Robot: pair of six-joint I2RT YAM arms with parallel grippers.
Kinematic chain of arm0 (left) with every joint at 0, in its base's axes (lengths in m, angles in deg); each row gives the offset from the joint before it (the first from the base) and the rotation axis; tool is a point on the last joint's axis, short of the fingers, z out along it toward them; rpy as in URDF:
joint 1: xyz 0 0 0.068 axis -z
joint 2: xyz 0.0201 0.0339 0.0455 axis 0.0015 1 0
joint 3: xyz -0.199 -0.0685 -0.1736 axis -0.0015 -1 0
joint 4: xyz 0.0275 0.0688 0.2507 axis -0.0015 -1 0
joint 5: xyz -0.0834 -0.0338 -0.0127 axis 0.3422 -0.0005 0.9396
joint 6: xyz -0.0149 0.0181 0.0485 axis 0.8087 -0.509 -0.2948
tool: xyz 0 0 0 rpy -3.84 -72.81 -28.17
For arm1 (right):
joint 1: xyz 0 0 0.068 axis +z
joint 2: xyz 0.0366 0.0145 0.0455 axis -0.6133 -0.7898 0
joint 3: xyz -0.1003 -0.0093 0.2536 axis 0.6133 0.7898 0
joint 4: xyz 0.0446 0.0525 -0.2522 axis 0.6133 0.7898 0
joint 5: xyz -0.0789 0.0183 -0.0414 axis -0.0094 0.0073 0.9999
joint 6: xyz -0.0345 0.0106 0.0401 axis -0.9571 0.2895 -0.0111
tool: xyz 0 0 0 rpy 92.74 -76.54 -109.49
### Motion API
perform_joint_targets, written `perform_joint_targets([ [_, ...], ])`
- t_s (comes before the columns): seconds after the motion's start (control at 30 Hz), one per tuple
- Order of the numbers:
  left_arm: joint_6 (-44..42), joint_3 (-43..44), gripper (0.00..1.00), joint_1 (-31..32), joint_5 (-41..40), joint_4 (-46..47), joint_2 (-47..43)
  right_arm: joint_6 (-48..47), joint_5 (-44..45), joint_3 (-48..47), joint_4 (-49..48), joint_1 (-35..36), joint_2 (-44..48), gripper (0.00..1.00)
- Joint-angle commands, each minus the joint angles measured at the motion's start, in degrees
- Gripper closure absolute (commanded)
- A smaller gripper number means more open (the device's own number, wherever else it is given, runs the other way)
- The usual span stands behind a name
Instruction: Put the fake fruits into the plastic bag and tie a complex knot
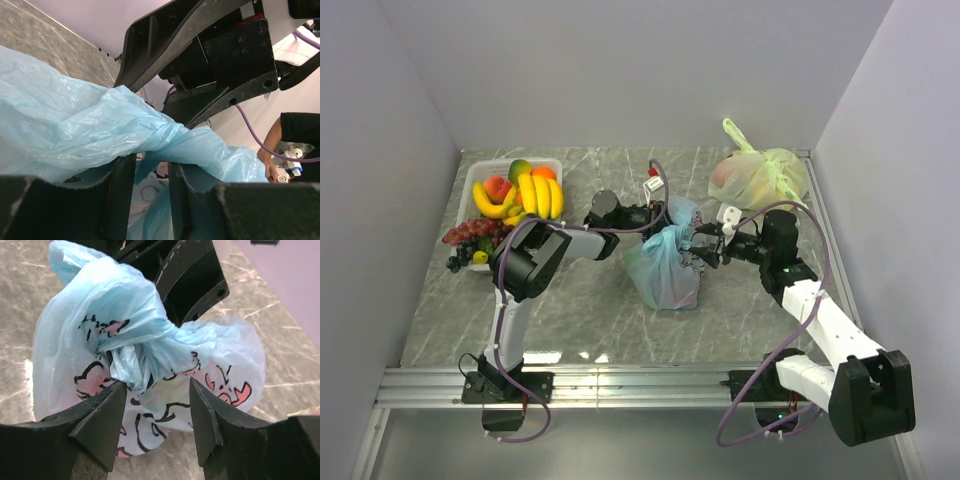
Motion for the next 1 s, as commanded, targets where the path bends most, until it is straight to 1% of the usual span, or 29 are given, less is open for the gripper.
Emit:
perform_joint_targets([
  [0.0,-0.6,-0.4,0.63,0.0,1.4,4.7,-0.9,0.8,0.1,-1.8,-4.9,0.5,-1.5,0.41],
  [0.1,-0.5,-0.5,0.63,-0.1,1.4,4.8,-0.9,-0.1,-0.9,-2.8,-3.7,0.9,-2.7,0.45],
  [0.13,-0.3,-0.4,0.63,-0.1,1.6,5.1,-0.8,-0.5,-1.4,-3.0,-3.3,1.2,-2.8,0.48],
  [0.2,-0.2,-0.5,0.63,-0.3,1.6,5.2,-0.8,-2.8,-2.0,-3.4,-1.4,1.5,-3.2,0.50],
  [0.37,0.5,-0.7,0.62,-0.3,1.4,6.2,-0.7,-2.6,-2.0,-3.5,-2.0,2.1,-3.6,0.52],
  [0.47,0.8,-0.7,0.62,-0.3,1.4,6.7,-0.6,-3.0,-2.3,-3.5,-2.1,2.7,-3.5,0.57],
  [0.53,0.5,-0.7,0.62,-0.5,1.4,6.1,-0.7,-3.2,-2.4,-3.6,-1.9,2.9,-3.3,0.74],
  [0.57,0.2,-0.7,0.62,-0.5,1.4,5.9,-0.7,-4.4,-2.0,-3.8,0.1,3.2,-3.6,0.82],
  [0.6,-0.2,-0.7,0.62,-0.6,1.3,5.3,-1.0,-4.4,-1.3,-4.1,0.6,3.6,-3.6,0.99],
  [0.67,-0.9,-0.8,0.61,-0.7,1.1,4.1,-1.1,-5.5,-0.6,-5.5,4.0,3.6,-4.0,1.00],
  [0.77,-1.7,-1.3,0.61,-1.7,0.1,1.9,-1.6,-5.8,0.3,-6.3,6.6,3.6,-3.7,1.00],
  [0.93,-3.0,-2.2,0.58,-4.2,-1.4,-0.7,-2.7,-5.9,0.9,-6.1,8.8,3.7,-1.1,1.00],
  [0.97,-4.5,-2.2,0.57,-4.5,-1.7,-1.7,-3.1,-5.7,0.9,-5.7,9.0,3.6,-0.6,1.00],
])
